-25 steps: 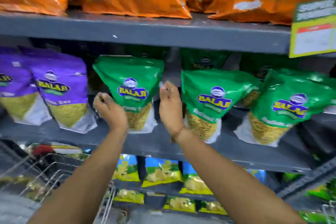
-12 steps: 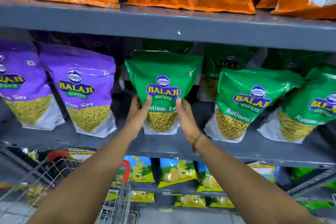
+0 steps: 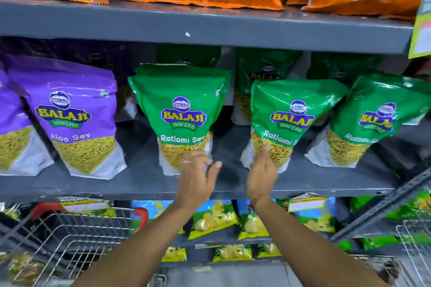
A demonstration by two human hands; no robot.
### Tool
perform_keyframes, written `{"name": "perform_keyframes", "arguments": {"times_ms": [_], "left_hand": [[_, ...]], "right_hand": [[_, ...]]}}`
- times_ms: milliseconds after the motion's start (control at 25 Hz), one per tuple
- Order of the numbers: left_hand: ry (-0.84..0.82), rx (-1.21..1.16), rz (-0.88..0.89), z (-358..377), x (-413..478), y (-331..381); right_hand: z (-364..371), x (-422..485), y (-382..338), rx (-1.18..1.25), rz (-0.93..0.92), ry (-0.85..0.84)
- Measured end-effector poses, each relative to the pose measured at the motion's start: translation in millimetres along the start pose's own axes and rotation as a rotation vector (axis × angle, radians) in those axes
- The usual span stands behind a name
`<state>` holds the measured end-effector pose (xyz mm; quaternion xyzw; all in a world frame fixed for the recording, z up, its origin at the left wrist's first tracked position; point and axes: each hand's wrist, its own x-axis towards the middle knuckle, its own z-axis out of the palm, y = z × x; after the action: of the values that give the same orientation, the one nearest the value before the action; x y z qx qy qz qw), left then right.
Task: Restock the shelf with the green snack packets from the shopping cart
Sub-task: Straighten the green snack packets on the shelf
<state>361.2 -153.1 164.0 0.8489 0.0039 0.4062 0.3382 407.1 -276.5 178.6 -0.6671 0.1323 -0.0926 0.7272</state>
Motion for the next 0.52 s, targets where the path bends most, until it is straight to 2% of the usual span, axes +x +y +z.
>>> {"name": "perform_keyframes", "arguments": {"times_ms": [80, 120, 200, 280, 400, 480, 520], "left_hand": [[-0.267, -0.224, -0.027, 28.8, 16.7, 33.0], [-0.260, -0.319, -0.110, 45.4, 32.2, 50.7], [-0.149, -0.483, -0.380, 71.6, 74.3, 81.1], [-0.041, -0.631, -0.596, 78.0, 116.1, 94.9], [0.144, -0.653, -0.641, 81.2, 145.2, 98.9], [0.205, -0.689, -0.632, 83.6, 142.9, 100.9], [0.213, -0.684, -0.616, 85.4, 138.0, 102.6]], "right_hand": [[-27.3, 21.5, -8.0, 0.002, 0.115, 0.213], [-39.5, 37.9, -18.7, 0.048, 0.129, 0.267], [-58.2, 76.9, -50.6, 0.229, -0.030, 0.179], [-63.4, 113.7, -86.7, 0.274, -0.173, 0.024], [-64.4, 146.9, -129.4, 0.060, -0.270, -0.116], [-64.5, 147.7, -135.3, 0.040, -0.303, -0.160], [-65.4, 147.8, -127.7, 0.082, -0.262, -0.186]]}}
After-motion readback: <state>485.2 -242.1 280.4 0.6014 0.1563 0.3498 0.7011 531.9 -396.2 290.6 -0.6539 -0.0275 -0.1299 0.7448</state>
